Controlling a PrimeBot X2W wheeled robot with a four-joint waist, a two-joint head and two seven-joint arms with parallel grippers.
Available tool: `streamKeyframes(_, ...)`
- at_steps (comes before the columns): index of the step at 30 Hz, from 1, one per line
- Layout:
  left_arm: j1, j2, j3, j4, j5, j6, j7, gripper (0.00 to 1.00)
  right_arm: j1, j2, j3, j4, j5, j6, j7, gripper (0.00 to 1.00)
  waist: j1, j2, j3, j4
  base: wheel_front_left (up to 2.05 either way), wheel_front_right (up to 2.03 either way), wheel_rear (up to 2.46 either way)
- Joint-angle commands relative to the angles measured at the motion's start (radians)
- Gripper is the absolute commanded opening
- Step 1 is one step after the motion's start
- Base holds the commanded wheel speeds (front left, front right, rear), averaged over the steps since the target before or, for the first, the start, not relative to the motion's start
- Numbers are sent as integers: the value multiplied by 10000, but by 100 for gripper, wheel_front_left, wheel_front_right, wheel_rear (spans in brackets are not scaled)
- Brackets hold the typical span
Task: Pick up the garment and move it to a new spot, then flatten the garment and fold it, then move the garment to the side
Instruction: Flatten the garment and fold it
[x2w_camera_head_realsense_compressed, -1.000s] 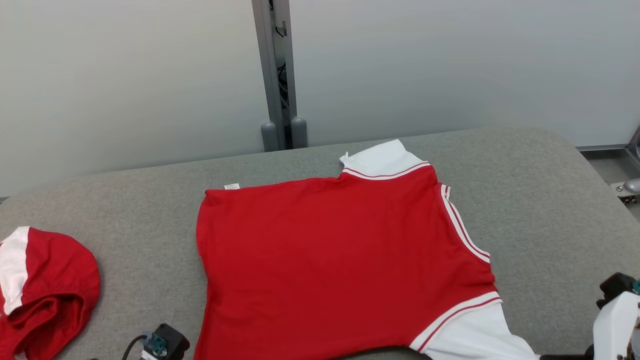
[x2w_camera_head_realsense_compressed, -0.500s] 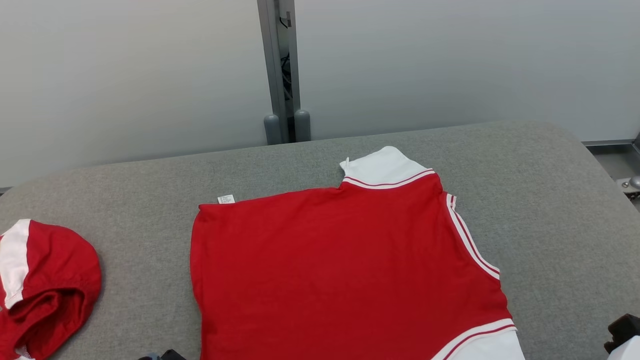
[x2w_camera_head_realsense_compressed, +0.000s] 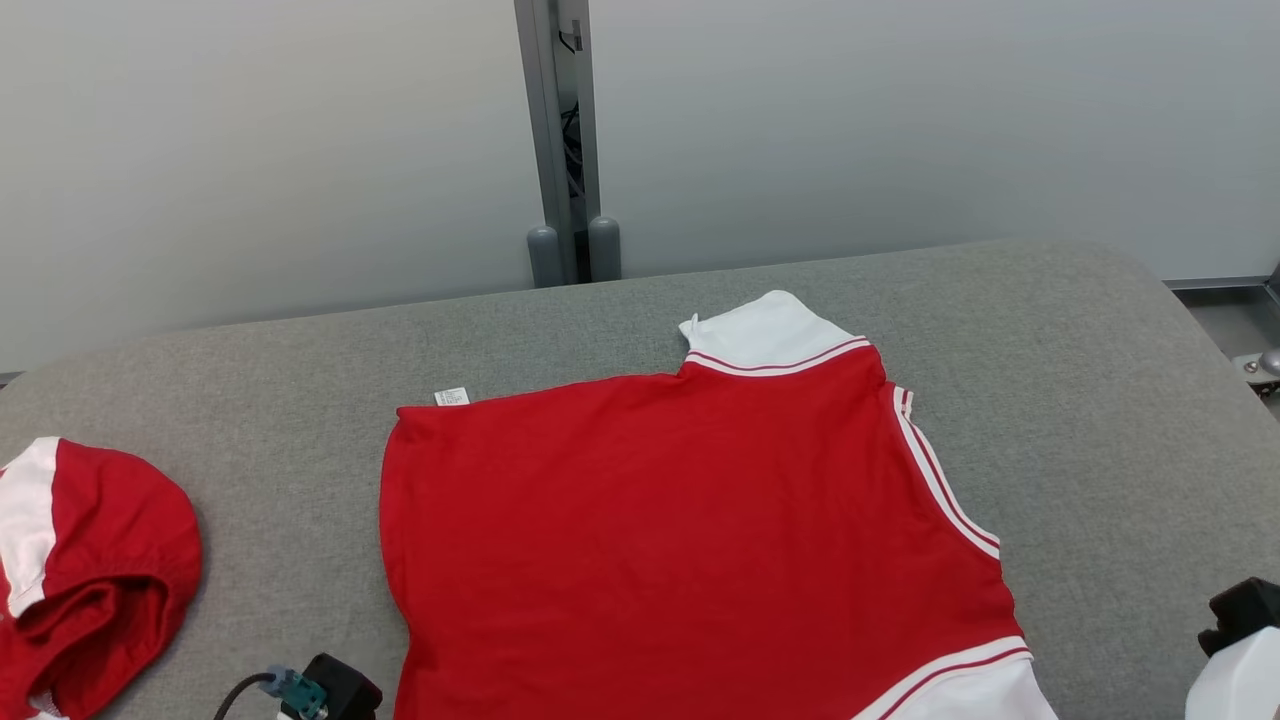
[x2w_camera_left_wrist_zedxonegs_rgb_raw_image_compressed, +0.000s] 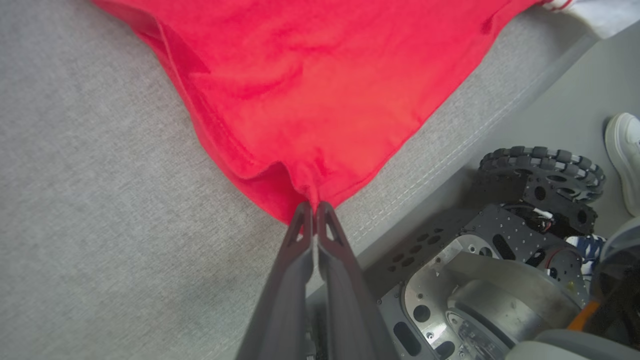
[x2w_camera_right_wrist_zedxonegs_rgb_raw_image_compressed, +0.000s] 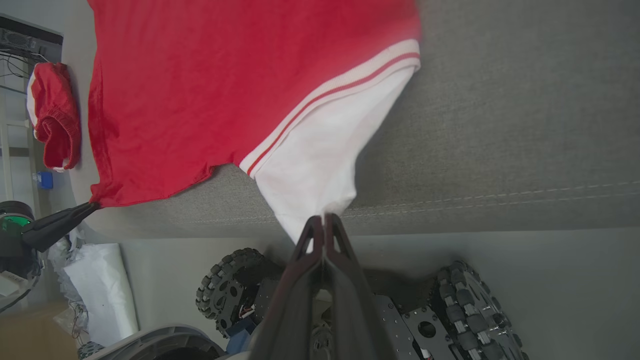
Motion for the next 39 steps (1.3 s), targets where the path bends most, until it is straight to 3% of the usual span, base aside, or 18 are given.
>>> streamKeyframes(1,84,-57,145,-37,-174,88,-131,0,-197,37,-34,-65,14,5,-219,0,0,-1,2,8,0,0,0)
streamKeyframes(14,187,-549,1324,-335,-1846,345,-703,0,-1071,-38,276,163,399,5,-1682,0,0,-1,276,70,0,0,0)
streamKeyframes(26,99,-986,2430,-333,-3430,223,-1192,0,-2062,-288,549,1134,527,5,-3120,0,0,-1,690,214,0,0,0)
streamKeyframes(39,-671,-1840,2823,922,-3268,487,-2043,0,-3167,-566,642,2715,577,5,-4613,0,0,-1,1293,447,0,0,0)
